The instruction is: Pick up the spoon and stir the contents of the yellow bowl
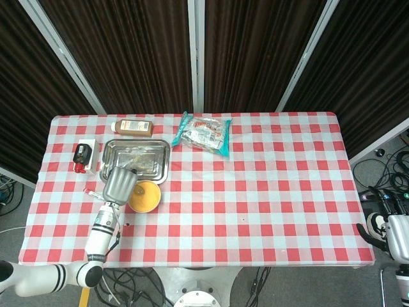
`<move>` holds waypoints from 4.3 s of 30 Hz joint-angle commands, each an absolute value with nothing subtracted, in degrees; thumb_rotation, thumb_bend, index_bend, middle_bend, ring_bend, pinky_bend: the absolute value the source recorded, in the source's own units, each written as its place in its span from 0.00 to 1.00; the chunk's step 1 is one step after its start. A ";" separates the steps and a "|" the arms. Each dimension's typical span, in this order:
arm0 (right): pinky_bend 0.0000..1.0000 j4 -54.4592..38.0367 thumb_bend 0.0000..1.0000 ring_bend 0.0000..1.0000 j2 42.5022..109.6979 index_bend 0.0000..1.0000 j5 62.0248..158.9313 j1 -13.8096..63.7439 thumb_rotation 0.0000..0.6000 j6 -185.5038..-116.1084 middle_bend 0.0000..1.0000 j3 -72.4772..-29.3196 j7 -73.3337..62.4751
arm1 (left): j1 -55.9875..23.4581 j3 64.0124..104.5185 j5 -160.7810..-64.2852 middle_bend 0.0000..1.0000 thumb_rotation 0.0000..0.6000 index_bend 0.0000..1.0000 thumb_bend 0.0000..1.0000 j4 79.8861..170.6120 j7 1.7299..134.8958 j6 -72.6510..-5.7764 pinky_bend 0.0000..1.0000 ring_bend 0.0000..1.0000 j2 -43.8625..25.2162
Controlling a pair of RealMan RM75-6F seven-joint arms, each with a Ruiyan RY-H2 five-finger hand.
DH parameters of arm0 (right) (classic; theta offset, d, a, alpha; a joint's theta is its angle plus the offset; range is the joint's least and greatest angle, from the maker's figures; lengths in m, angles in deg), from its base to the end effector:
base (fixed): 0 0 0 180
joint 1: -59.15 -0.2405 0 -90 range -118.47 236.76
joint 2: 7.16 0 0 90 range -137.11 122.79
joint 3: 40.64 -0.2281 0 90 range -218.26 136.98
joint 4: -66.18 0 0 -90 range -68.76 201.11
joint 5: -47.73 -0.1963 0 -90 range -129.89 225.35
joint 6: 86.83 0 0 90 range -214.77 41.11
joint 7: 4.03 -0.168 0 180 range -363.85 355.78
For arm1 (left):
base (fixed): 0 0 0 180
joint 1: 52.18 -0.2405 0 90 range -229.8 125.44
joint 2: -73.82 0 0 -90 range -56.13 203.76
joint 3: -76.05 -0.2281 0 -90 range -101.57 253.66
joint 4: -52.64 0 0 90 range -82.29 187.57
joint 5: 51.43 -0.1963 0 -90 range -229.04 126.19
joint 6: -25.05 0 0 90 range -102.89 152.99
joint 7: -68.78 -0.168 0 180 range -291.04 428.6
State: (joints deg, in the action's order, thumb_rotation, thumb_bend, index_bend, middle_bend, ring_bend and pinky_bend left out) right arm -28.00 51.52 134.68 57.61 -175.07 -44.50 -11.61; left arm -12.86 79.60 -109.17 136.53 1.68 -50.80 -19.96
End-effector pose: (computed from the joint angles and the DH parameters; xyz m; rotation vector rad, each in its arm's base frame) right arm -0.2836 -0.1886 0.1939 1.3050 -0.9240 0.9764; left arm -0.1552 0.3230 0.0008 -1.7416 -0.2462 -0.3772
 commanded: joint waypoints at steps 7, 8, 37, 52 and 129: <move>0.23 -28.27 0.19 0.11 51.50 0.12 134.40 57.40 1.00 -174.61 0.28 -44.64 -11.25 | -13.24 78.61 -111.12 0.94 1.00 0.63 0.41 132.79 -2.71 -53.16 1.00 0.94 -23.05; 0.23 -28.29 0.19 0.11 51.53 0.12 134.38 57.37 1.00 -174.54 0.28 -44.64 -11.22 | -13.21 78.47 -111.37 0.94 1.00 0.64 0.41 132.50 -2.99 -53.06 1.00 0.94 -23.24; 0.23 -28.43 0.19 0.11 51.36 0.12 134.27 57.71 1.00 -174.98 0.29 -44.81 -11.25 | -15.68 81.61 -107.86 0.94 1.00 0.64 0.41 139.43 0.32 -49.17 1.00 0.95 -23.22; 0.23 -28.32 0.19 0.11 51.39 0.12 134.31 57.80 1.00 -175.01 0.29 -44.78 -11.28 | -13.60 82.29 -107.97 0.94 1.00 0.64 0.41 138.27 -3.77 -51.35 1.00 0.95 -21.10; 0.25 -28.60 0.19 0.11 51.47 0.12 134.11 57.81 1.00 -174.67 0.29 -44.84 -10.96 | -13.09 74.35 -117.03 0.95 1.00 0.64 0.42 139.26 -11.61 -56.75 1.00 0.95 -20.64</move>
